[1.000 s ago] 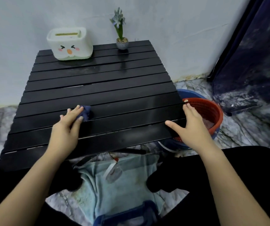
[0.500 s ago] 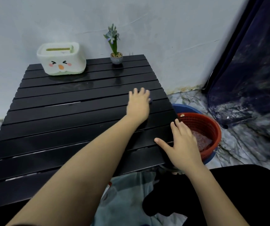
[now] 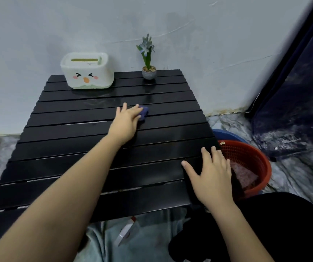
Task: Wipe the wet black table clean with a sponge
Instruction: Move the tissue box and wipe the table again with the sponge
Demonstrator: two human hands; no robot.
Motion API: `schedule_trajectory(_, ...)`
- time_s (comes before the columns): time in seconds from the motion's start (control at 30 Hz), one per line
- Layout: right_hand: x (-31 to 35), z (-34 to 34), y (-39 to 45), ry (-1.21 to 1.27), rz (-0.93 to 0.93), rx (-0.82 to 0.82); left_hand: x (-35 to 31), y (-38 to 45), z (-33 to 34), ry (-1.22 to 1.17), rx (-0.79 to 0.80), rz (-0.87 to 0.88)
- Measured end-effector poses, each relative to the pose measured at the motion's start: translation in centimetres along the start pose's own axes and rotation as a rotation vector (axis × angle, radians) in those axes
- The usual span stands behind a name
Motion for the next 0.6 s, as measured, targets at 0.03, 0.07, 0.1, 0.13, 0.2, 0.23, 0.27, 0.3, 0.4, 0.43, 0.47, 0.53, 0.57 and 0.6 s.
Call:
schedule_trajectory(0.03,0.4,0.1,0.0,-0.001,-0.004,-0.002,3.3,-1.4,-1.8,0.002,-0.046,-0.053)
schedule_trajectory(0.07,1.1,0.3,0.1,0.002,-0.017,0.0,6.6,-2.9,-3.6,0.01,-0.093,-0.117)
schedule_trajectory(0.1,1.8,0.5,0.0,0.009,-0.039,0.007,9.7,-4.7,-5.4,0.031,-0.14,-0.176)
schedule_trajectory(0.13,2.7,0.8,0.0,0.016,-0.066,0.018,12.4,-6.5,-7.1,0.044,-0.173,-0.236)
schedule_trajectory(0.2,4.4,1.5,-0.3,0.029,-0.123,0.038,17.8,-10.3,-10.4,0.069,-0.241,-0.361)
schedule_trajectory(0.23,5.2,1.8,-0.4,0.033,-0.149,0.047,20.1,-12.0,-12.0,0.072,-0.27,-0.425)
schedule_trajectory(0.27,5.9,2.0,-0.6,0.037,-0.175,0.052,22.1,-13.6,-13.3,0.067,-0.303,-0.488)
schedule_trajectory(0.3,6.6,2.1,-0.8,0.044,-0.204,0.051,23.5,-14.9,-14.4,0.046,-0.334,-0.552)
schedule_trajectory(0.4,8.6,2.4,-1.5,0.071,-0.299,0.054,23.8,-17.6,-16.0,0.023,-0.446,-0.721)
schedule_trajectory(0.43,9.2,2.8,-1.8,0.073,-0.332,0.068,22.2,-18.1,-16.2,0.028,-0.496,-0.728)
schedule_trajectory(0.47,9.7,3.1,-2.1,0.076,-0.361,0.086,19.9,-18.2,-15.8,0.014,-0.525,-0.691)
schedule_trajectory(0.53,10.6,3.9,-2.7,0.076,-0.403,0.12,14.1,-17.6,-12.6,-0.044,-0.459,-0.507)
schedule_trajectory(0.57,10.9,4.3,-2.9,0.069,-0.416,0.127,10.9,-17.4,-10.3,-0.042,-0.388,-0.398)
schedule_trajectory(0.6,11.1,4.6,-3.0,0.057,-0.423,0.124,8.0,-17.6,-8.0,-0.033,-0.319,-0.306)
Point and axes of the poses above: each hand's wrist, its own y-axis towards the middle knuckle, its own z-axis out of the palm, x = y × z, the point moved 10 cm from there along y, towards the middle knuckle, and after that the axes turned 5 degrees about x, right-handed, at the moved point
